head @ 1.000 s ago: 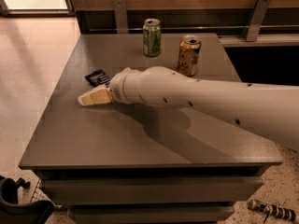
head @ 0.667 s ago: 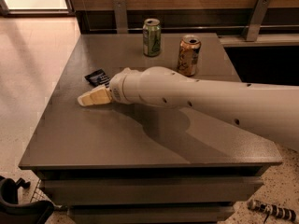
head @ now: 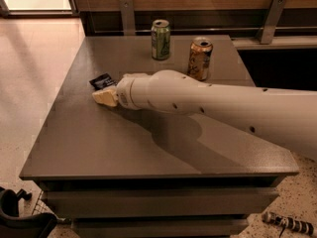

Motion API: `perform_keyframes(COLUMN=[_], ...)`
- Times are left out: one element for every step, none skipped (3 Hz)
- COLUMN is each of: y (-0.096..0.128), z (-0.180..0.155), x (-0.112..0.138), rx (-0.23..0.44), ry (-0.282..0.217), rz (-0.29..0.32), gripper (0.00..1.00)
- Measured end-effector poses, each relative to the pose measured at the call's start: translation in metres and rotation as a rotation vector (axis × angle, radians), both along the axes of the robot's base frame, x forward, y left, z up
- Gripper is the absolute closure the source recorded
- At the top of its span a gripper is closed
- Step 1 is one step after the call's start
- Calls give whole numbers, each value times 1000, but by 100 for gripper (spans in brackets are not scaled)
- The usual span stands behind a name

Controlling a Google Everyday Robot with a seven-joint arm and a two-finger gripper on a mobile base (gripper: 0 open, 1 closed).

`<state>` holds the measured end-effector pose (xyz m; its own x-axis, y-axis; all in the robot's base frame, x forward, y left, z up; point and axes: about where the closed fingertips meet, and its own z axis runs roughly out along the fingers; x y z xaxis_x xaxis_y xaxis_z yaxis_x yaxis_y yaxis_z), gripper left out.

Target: Pick rxbar blueberry

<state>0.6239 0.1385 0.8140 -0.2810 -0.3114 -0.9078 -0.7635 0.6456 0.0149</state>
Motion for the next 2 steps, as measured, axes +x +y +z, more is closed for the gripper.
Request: perform_keyframes(y=[1,3], z=[1,3], x=[-1,-2], rx=[0,0], ry=[-2,-5], rz=[2,5], gripper=[62,87])
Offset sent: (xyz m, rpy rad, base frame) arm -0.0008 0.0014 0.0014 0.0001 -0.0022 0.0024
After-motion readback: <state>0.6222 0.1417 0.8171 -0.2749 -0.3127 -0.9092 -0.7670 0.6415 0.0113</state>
